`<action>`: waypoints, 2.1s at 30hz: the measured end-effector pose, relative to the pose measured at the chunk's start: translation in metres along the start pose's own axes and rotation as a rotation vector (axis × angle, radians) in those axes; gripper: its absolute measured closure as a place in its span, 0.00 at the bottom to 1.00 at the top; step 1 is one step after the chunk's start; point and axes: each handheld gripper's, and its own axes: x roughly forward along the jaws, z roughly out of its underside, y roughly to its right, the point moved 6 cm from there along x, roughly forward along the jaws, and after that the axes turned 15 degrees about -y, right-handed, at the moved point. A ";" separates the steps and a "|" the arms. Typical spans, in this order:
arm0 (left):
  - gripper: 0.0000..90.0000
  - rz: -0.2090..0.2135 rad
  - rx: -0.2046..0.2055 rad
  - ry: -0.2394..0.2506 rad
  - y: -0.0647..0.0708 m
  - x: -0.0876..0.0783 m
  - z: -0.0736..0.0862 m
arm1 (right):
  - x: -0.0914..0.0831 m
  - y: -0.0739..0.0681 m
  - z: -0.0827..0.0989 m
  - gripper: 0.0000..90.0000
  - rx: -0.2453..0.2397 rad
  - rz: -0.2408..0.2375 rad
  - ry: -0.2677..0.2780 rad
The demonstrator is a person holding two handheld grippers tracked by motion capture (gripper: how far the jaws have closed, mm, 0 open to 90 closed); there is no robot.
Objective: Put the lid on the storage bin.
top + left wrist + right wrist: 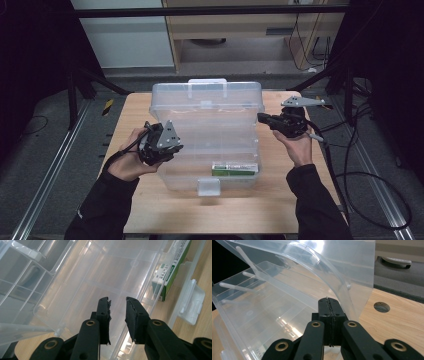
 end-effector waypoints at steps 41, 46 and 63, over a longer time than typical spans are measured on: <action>0.98 -0.120 -0.351 0.069 -0.032 0.002 0.043 | -0.008 -0.013 0.024 1.00 -0.029 -0.021 0.005; 0.98 -0.122 -0.383 0.069 -0.036 0.004 0.050 | -0.009 -0.016 0.031 1.00 -0.038 -0.022 0.000; 0.99 -0.102 -0.406 0.068 -0.027 0.015 0.072 | -0.012 -0.026 0.053 1.00 -0.069 0.006 -0.035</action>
